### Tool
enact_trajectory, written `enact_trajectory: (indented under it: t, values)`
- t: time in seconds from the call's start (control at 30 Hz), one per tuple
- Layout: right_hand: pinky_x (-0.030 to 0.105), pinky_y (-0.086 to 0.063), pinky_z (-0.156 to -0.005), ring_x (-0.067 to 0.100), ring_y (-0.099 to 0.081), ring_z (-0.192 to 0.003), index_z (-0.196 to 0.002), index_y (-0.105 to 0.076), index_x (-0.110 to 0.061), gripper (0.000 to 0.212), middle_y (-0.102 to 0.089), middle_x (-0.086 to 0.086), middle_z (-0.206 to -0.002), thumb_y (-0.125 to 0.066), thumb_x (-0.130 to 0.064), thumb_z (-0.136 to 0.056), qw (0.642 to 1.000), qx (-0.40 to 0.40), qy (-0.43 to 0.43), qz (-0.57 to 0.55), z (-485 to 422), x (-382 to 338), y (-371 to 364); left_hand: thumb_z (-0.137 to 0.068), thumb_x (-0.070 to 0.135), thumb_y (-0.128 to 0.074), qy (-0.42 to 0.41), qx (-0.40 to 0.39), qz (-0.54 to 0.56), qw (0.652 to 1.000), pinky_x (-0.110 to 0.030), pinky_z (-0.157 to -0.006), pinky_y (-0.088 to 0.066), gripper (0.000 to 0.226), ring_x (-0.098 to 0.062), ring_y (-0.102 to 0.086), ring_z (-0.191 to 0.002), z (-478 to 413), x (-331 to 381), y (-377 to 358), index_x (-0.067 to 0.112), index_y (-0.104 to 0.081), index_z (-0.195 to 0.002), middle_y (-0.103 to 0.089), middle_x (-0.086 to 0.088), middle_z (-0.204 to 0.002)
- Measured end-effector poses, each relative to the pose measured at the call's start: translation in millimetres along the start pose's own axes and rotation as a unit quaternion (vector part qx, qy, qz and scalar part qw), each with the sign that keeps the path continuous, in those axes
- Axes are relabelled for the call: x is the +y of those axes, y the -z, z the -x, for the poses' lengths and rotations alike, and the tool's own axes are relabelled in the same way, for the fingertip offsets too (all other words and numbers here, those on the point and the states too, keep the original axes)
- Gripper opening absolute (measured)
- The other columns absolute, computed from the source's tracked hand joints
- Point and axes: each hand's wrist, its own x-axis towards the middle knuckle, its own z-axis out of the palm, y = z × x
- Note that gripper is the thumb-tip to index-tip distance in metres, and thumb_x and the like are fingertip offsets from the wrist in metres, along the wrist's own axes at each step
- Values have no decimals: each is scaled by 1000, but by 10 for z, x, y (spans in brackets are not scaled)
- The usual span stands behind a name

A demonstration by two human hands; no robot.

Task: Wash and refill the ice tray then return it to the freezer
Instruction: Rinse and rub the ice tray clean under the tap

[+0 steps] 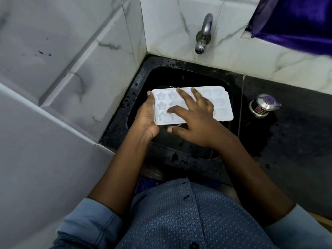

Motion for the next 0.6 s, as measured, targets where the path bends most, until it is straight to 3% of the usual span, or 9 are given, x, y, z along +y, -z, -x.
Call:
enact_trajectory:
  t: [0.13, 0.3, 0.43, 0.6]
  values:
    - [65, 1, -122, 37, 17, -158, -141, -52, -43, 53, 5, 2, -175, -61, -61, -92, 999, -18, 27, 34, -35, -95, -89, -107, 66, -34, 13, 12, 1, 1000, -60, -105, -54, 74, -40, -70, -122, -32, -22, -1, 8, -62, -143, -71, -22, -133]
    - [66, 1, -122, 39, 21, -157, -140, -53, -46, 50, 10, 3, -175, -63, -58, -92, 998, -28, 7, 58, -107, -129, -77, -107, 65, -35, 27, 5, 14, 1000, -55, -83, -65, 72, -38, -76, -107, 23, -26, -21, 7, -64, -140, -74, -23, -126]
    - [65, 1, -123, 38, 21, -157, -141, -54, -41, 54, 12, 3, -174, -65, -59, -91, 997, -49, 22, 57, -104, -178, -93, -106, 64, -43, 23, 10, 17, 1000, -64, -108, -51, 69, -41, -70, -122, 24, -34, -9, 8, -62, -142, -72, -21, -131]
    - [64, 1, -123, 38, 21, -157, -137, -51, -43, 54, 12, 3, -174, -69, -56, -89, 998, -40, 11, 54, -138, -181, -80, -107, 65, -40, 25, 10, 21, 999, -64, -109, -50, 71, -40, -70, -121, 18, -6, 7, 9, -62, -143, -72, -21, -131]
